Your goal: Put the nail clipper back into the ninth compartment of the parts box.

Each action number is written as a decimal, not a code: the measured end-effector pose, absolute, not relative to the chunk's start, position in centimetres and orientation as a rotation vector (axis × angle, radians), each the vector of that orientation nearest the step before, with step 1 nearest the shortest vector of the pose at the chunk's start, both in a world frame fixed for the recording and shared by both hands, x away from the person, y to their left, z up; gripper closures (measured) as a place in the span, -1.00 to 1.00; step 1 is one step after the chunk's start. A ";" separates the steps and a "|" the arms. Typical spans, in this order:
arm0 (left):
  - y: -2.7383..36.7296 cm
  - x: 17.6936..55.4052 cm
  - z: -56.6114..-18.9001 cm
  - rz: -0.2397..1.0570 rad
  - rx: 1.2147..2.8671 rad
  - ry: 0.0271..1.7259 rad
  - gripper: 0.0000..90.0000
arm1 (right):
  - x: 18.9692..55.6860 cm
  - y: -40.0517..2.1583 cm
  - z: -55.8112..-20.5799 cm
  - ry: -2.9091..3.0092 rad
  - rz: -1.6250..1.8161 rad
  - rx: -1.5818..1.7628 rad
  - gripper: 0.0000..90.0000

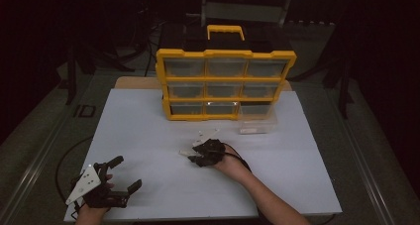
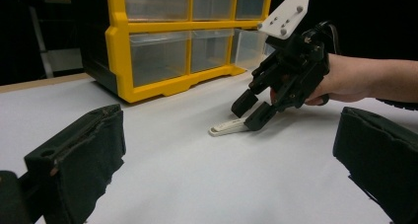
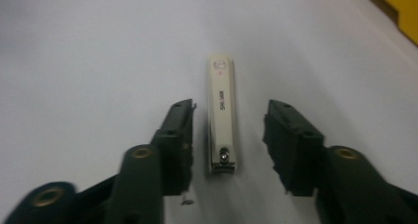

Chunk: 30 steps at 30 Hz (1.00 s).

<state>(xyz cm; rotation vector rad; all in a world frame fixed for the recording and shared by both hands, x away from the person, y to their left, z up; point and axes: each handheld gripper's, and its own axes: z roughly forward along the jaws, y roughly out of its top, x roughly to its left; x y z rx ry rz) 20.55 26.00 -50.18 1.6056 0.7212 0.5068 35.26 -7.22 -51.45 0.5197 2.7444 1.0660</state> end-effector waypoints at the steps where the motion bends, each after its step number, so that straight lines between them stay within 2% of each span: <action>1: 26.0 20.6 -50.2 0.506 1.606 0.721 -1.00 | 35.3 -7.1 -51.4 2.749 1.050 0.515 0.32; 7: 26.0 20.5 -50.2 0.506 1.604 0.720 -1.00 | 35.5 -6.7 -51.3 2.789 0.993 0.516 0.48; 13: 26.0 20.6 -50.2 0.507 1.608 0.719 -1.00 | 35.6 -6.2 -51.0 2.824 0.927 0.515 0.53; 18: 26.0 20.6 -50.2 0.504 1.608 0.720 -1.00 | 35.5 -5.6 -50.8 2.846 0.873 0.475 0.71; 30: 26.0 20.6 -50.2 0.505 1.611 0.719 -1.00 | 36.1 -7.1 -50.3 2.850 0.908 0.468 0.73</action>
